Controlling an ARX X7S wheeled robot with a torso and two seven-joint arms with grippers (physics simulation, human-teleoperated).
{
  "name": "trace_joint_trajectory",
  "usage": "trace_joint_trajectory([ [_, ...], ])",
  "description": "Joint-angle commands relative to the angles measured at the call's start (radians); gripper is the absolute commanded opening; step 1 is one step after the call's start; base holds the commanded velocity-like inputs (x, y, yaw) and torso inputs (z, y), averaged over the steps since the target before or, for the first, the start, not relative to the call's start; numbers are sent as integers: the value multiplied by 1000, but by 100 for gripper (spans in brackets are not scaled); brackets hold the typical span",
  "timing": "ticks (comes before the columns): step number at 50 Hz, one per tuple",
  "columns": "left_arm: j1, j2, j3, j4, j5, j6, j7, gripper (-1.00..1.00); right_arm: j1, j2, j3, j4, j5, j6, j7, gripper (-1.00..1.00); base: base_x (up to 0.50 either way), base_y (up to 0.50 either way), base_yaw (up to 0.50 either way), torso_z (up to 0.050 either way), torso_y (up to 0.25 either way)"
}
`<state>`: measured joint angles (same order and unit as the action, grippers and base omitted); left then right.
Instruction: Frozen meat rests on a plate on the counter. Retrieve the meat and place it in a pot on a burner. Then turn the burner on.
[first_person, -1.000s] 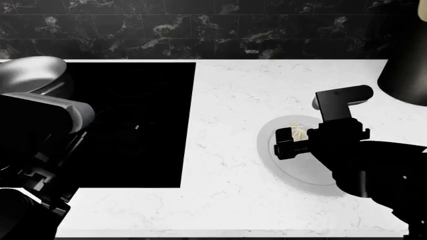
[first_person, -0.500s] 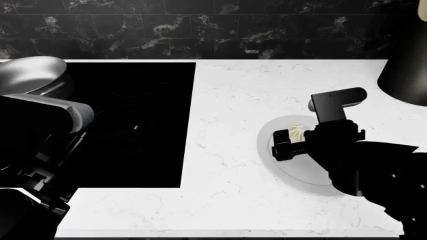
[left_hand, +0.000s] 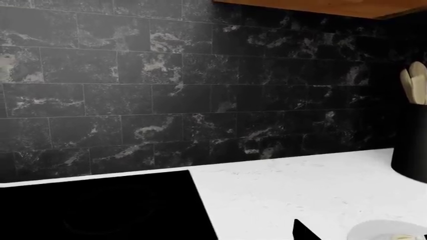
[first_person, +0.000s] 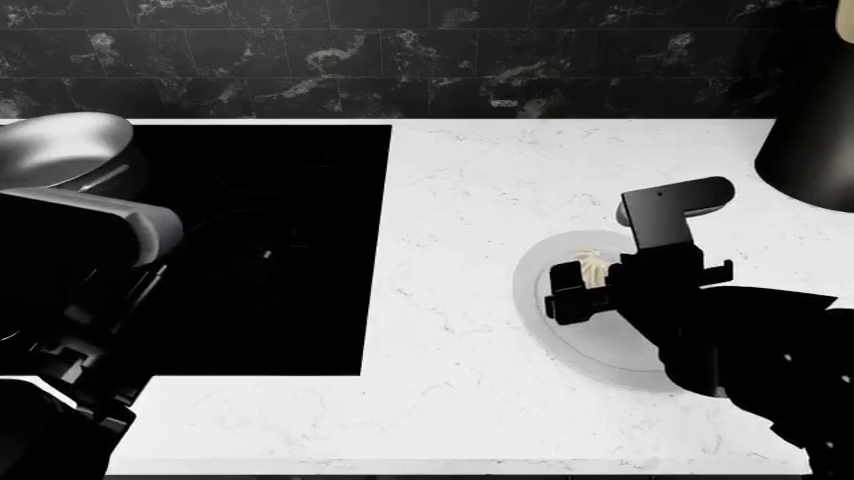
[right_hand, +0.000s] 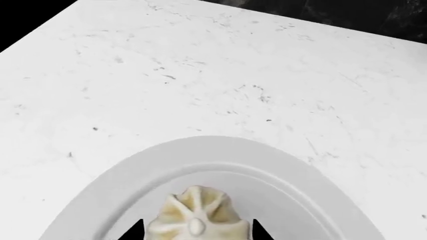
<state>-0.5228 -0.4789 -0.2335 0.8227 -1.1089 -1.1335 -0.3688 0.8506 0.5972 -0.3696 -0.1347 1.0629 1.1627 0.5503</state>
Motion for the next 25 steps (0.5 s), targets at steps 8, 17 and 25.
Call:
trace_joint_trajectory([
  [8, -25, -22, -44, 29, -104, -25, -68, 100, 29, 36, 52, -118, 52, 38, 76, -100, 0, 0, 0, 0, 0],
  [17, -33, -41, -79, 52, -184, -32, -116, 100, 8, 51, 136, -200, 153, 67, 159, -100, 0, 0, 0, 0, 0],
  [25, -34, -45, -89, 60, -233, -32, -150, 100, 55, 56, 213, -284, 205, 25, 178, -100, 0, 0, 0, 0, 0],
])
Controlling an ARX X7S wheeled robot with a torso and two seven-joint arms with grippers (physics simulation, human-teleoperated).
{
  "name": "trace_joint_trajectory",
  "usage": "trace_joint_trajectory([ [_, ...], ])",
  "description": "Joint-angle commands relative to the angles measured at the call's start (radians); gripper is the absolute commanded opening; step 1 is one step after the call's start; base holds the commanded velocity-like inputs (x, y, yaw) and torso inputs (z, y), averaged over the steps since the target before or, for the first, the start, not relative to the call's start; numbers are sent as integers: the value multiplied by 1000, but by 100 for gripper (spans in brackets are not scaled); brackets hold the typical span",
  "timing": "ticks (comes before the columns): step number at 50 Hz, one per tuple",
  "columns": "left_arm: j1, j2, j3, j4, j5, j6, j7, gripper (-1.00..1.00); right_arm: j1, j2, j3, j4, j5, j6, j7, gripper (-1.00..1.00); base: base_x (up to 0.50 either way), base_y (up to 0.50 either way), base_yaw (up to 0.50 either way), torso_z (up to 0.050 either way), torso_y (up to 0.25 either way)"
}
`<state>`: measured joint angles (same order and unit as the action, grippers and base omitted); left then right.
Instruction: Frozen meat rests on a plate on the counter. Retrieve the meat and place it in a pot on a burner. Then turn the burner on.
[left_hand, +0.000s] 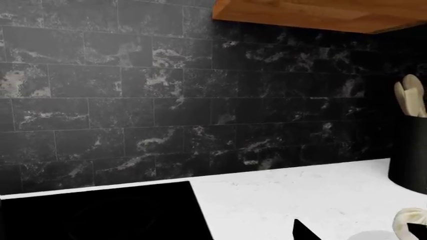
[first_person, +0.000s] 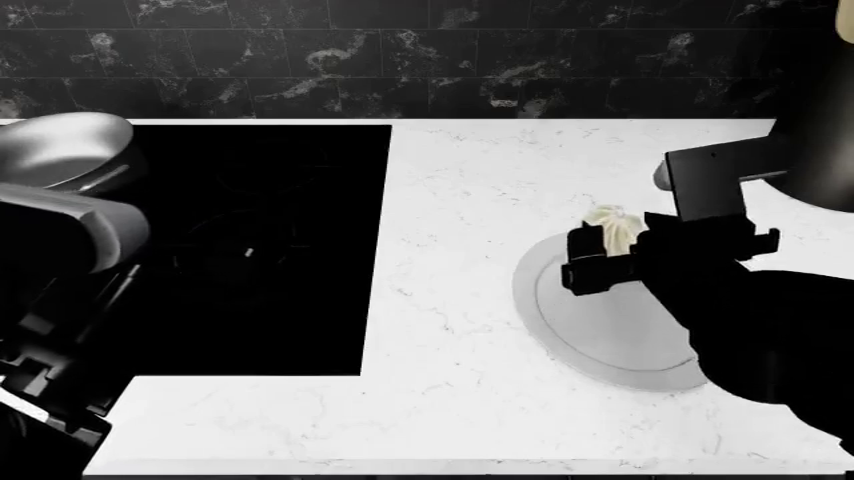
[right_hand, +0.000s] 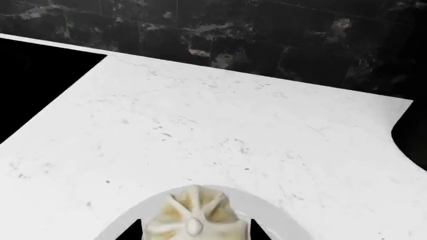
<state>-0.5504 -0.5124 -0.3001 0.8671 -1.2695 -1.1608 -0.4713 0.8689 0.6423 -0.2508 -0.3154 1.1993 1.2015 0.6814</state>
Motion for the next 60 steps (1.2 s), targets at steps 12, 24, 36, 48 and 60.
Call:
trace_joint_trajectory([
  [12, 9, -17, -21, 9, -42, 14, -27, 100, 22, 11, 111, -139, 69, -49, 42, -100, 0, 0, 0, 0, 0],
  [24, 24, -29, -30, 10, -38, 28, -22, 100, 33, 6, 98, -131, 68, -53, 32, -100, 0, 417, 0, 0, 0],
  [36, 11, -37, -27, 12, -67, 30, -44, 100, 55, 15, 103, -142, 109, -33, 51, -100, 0, 500, 0, 0, 1],
  [48, 20, -41, -20, 8, -48, 43, -31, 100, 49, 12, 86, -141, 90, -47, 33, -100, 0, 500, 0, 0, 0],
  [60, 18, -48, -18, 5, -59, 47, -43, 100, 54, 11, 72, -135, 84, -51, 23, -100, 0, 500, 0, 0, 0],
])
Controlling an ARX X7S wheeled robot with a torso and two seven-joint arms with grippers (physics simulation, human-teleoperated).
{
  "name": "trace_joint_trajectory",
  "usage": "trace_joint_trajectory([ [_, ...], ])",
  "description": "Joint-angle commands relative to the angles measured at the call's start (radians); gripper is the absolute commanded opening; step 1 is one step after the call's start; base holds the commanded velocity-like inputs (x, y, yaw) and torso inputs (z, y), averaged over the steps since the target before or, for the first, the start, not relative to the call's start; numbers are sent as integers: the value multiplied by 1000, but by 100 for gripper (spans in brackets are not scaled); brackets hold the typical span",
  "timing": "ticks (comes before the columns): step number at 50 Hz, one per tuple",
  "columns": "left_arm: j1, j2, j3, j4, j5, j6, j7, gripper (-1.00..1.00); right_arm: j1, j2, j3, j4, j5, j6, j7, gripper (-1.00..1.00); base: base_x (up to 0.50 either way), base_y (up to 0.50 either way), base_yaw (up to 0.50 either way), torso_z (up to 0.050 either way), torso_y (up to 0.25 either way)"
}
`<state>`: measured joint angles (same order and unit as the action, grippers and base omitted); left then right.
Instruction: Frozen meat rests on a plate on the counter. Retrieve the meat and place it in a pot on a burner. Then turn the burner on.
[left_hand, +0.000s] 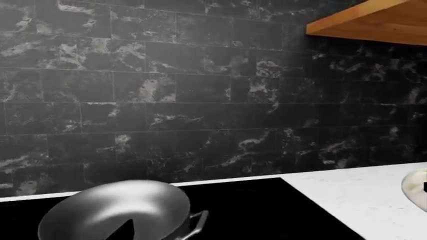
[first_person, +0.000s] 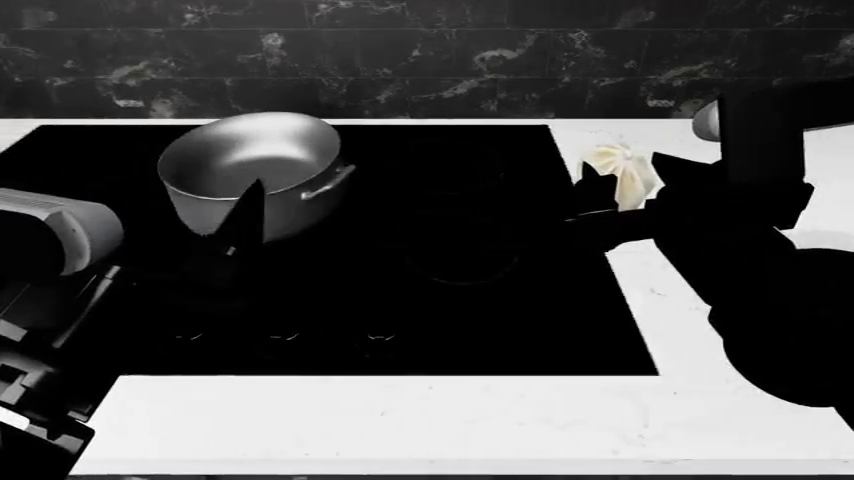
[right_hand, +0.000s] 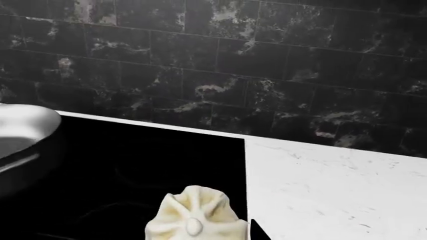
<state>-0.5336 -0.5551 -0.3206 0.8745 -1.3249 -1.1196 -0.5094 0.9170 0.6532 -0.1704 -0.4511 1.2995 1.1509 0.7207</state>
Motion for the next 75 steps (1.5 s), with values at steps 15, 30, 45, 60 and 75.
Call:
trace_joint_trajectory([
  [15, 17, -7, 13, -7, 23, 21, 12, 100, 4, 2, -20, 5, -23, -9, -27, -100, 0, 500, 0, 0, 0],
  [30, 22, -3, 38, -16, 57, 33, 27, 100, -7, 7, -31, 12, -41, -27, -48, -100, 0, 500, 0, 0, 0],
  [45, 23, -8, 49, -16, 55, 38, 20, 100, -10, 9, -40, 16, -48, -37, -58, -100, 25, 500, 0, 0, 0],
  [60, 18, -10, 59, -17, 45, 44, 11, 100, -5, 17, -16, 20, -18, -36, -31, -100, 130, 312, 0, 0, 0],
  [75, -122, -32, 70, -46, -157, 20, -164, 100, 222, 3, -24, 110, 207, 121, 113, -100, 0, 0, 0, 0, 1],
])
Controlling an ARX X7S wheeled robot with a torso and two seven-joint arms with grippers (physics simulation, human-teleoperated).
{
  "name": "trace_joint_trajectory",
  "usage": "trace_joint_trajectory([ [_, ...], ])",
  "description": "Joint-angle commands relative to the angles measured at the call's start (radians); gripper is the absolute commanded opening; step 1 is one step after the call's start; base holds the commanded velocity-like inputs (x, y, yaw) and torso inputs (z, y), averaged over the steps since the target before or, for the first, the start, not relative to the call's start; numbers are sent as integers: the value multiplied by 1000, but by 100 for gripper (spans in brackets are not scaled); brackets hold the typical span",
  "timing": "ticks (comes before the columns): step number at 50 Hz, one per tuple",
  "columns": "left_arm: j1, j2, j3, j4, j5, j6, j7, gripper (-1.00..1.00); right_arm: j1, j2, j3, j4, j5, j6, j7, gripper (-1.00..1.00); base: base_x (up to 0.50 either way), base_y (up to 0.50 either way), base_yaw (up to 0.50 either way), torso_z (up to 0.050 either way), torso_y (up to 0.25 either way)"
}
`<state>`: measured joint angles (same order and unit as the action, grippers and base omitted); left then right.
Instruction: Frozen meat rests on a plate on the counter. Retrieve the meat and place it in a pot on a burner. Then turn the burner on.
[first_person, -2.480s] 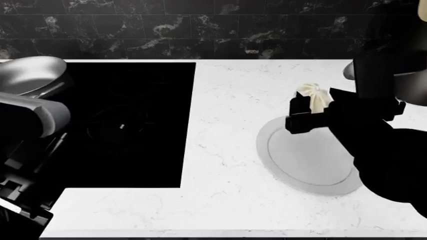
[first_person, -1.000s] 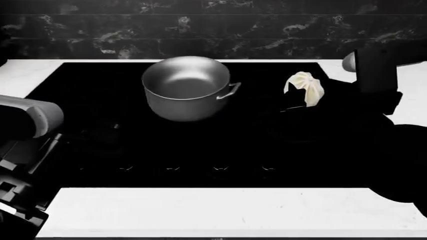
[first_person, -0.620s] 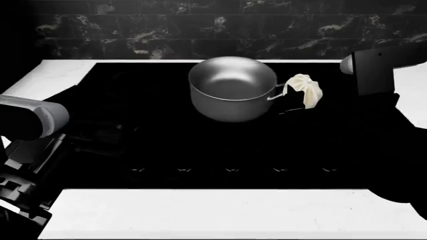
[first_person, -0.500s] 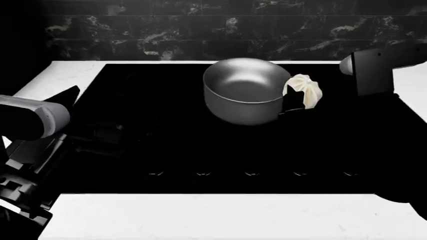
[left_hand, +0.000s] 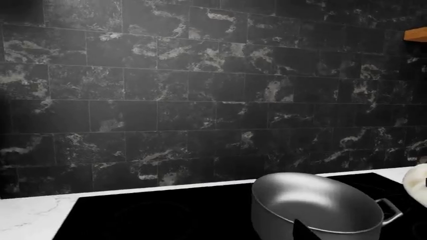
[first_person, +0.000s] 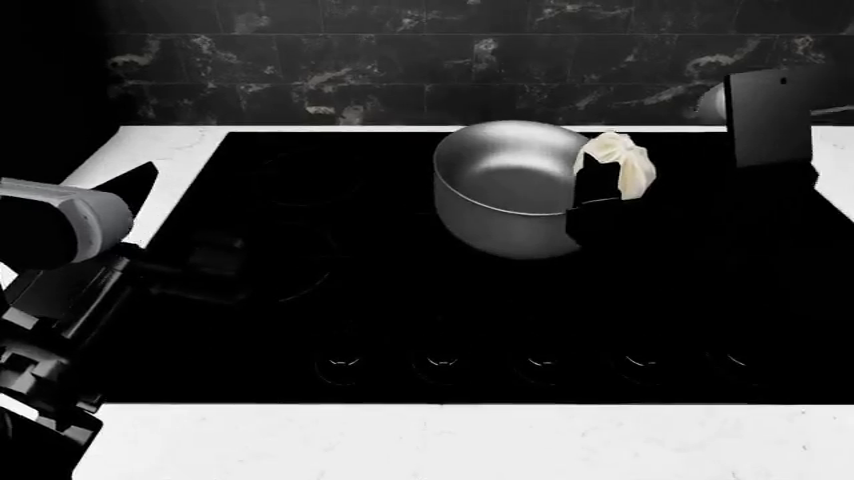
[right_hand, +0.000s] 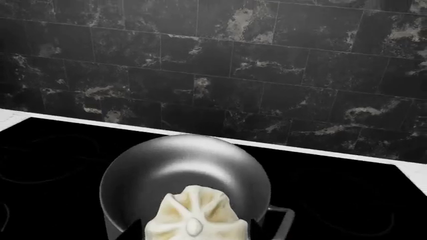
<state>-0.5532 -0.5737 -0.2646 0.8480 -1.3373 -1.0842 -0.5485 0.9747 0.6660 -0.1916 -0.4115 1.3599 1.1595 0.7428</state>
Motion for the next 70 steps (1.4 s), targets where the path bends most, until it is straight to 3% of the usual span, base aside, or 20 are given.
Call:
trace_joint_trajectory([
  [1, -110, -11, 18, -24, -147, -15, -129, 100, 186, -15, -4, 100, 179, 125, 106, -100, 0, 0, 0, 0, 0],
  [10, -182, 26, 103, -48, -27, -3, -15, 100, 443, -79, -141, 401, 56, 167, -98, -100, 0, 0, 0, 0, 0],
  [19, -183, 39, 144, -88, 85, 34, 82, 100, 555, -145, -276, 643, -133, 79, -319, -100, 0, 0, 0, 0, 0],
  [31, -178, 35, 150, -85, 97, 46, 90, 100, 623, -209, -410, 844, -284, -27, -516, -100, 0, 0, 0, 0, 0],
  [50, -166, 13, 154, -78, 121, 64, 113, 100, 663, -304, -524, 1062, -413, -162, -685, -100, 0, 0, 0, 0, 0],
  [70, -159, -1, 161, -70, 119, 67, 108, 100, 638, -315, -570, 1121, -454, -199, -730, -100, 0, 0, 0, 0, 0],
])
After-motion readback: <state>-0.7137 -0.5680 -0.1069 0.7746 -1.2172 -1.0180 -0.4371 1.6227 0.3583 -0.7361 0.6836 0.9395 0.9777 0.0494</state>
